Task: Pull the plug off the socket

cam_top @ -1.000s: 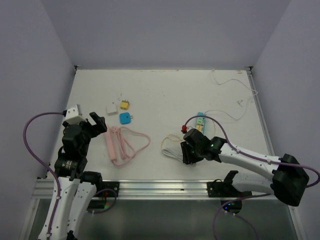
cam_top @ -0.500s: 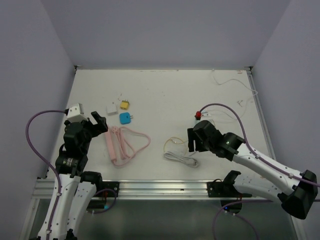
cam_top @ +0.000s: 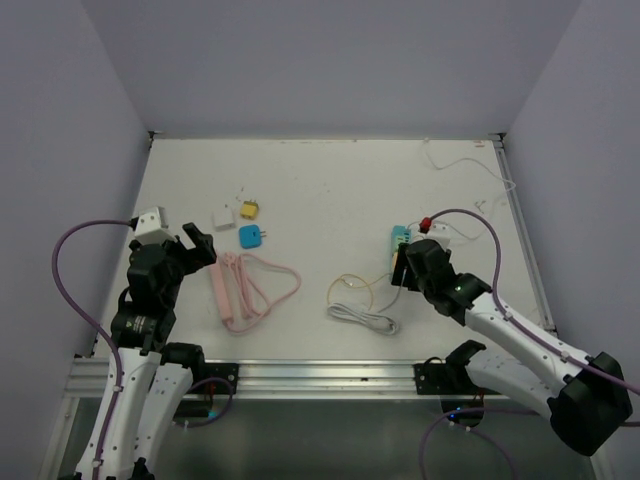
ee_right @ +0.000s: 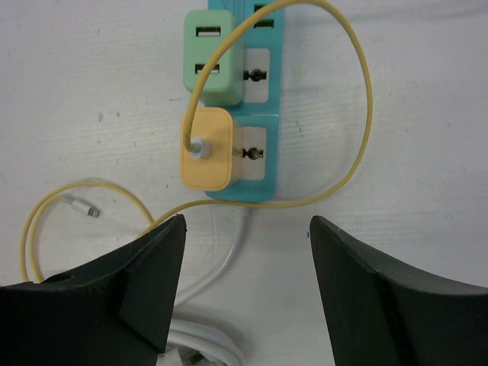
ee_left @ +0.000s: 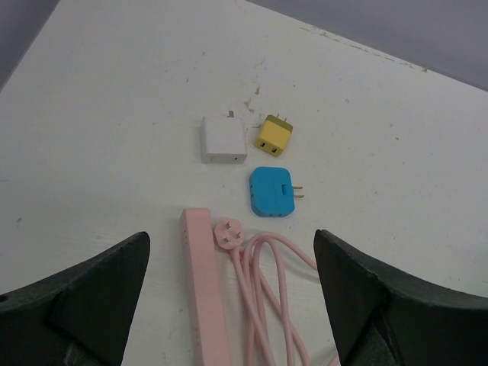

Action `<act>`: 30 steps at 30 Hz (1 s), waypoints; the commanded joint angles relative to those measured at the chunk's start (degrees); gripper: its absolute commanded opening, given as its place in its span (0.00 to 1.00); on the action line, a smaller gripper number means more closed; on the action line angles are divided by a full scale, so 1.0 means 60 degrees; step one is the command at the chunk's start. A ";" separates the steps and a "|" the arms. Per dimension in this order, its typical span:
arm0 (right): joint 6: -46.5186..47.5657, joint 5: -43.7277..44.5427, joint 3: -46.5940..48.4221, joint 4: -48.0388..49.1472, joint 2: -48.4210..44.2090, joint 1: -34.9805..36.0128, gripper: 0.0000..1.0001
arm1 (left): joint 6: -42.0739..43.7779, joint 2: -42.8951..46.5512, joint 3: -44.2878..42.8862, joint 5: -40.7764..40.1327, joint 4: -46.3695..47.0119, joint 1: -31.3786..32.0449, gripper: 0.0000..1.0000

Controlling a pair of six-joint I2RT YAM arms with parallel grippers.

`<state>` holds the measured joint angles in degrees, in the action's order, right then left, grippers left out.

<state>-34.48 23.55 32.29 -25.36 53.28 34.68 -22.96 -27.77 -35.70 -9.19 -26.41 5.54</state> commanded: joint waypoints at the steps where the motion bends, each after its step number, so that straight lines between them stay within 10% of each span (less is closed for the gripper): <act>1: 0.0033 0.0879 -0.0079 0.1545 0.0290 -0.0125 0.70 | 0.0091 -0.0015 0.0120 0.0096 0.0418 -0.0074 0.92; 23: 0.0019 0.0646 -0.0021 0.3143 0.3381 -0.0301 0.67 | 0.0092 0.0014 0.0164 0.0213 0.0476 -0.0074 0.92; 30: 0.0399 -0.0391 -0.0109 0.3421 0.3455 -0.0286 0.41 | 0.0194 -0.0030 0.0208 0.0740 0.0681 -0.0074 0.92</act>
<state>-33.10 25.19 31.94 -8.03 73.63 33.04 -22.94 -27.77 -34.81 -7.31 -26.15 5.52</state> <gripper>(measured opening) 0.508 0.918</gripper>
